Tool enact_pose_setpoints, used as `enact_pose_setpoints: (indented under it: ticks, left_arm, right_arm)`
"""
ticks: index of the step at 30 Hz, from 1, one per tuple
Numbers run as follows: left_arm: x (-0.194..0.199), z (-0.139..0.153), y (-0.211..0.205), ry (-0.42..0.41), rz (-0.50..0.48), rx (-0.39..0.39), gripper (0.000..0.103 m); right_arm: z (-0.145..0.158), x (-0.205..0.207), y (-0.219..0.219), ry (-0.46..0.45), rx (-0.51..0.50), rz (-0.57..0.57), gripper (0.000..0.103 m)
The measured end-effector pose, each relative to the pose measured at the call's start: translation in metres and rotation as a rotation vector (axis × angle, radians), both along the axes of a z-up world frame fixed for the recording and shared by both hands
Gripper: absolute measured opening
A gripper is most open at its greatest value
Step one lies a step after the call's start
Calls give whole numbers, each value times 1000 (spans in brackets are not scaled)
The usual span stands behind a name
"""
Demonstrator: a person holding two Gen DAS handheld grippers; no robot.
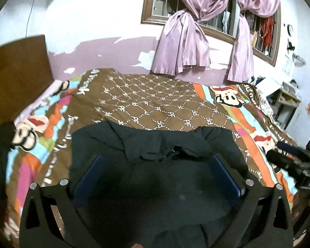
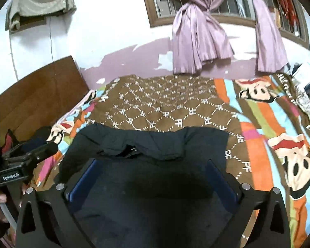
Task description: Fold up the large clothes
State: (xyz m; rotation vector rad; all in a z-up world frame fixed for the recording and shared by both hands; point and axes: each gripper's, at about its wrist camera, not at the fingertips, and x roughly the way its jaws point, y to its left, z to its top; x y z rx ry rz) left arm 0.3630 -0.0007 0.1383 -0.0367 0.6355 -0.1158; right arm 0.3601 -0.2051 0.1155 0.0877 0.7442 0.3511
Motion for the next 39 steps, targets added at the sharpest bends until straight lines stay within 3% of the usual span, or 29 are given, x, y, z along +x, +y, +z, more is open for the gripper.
enact_pose_setpoints:
  ticks: [3, 10, 15, 27, 39]
  left_arm:
    - [-26, 18, -9, -20, -4, 47, 101]
    - [-81, 53, -11, -68, 6, 56, 101]
    - [-123, 65, -16, -115, 25, 118, 101]
    - [-215, 35, -25, -122, -26, 106, 101]
    - [-264, -4, -31, -148, -83, 144, 101]
  right_arm:
    - [18, -20, -4, -32, -4, -5, 103]
    - [54, -68, -12, -72, 14, -8, 103]
    - [69, -103, -16, -92, -5, -2, 103]
    - [61, -193, -17, -93, -28, 59, 103]
    - [28, -243, -20, -78, -50, 89, 103]
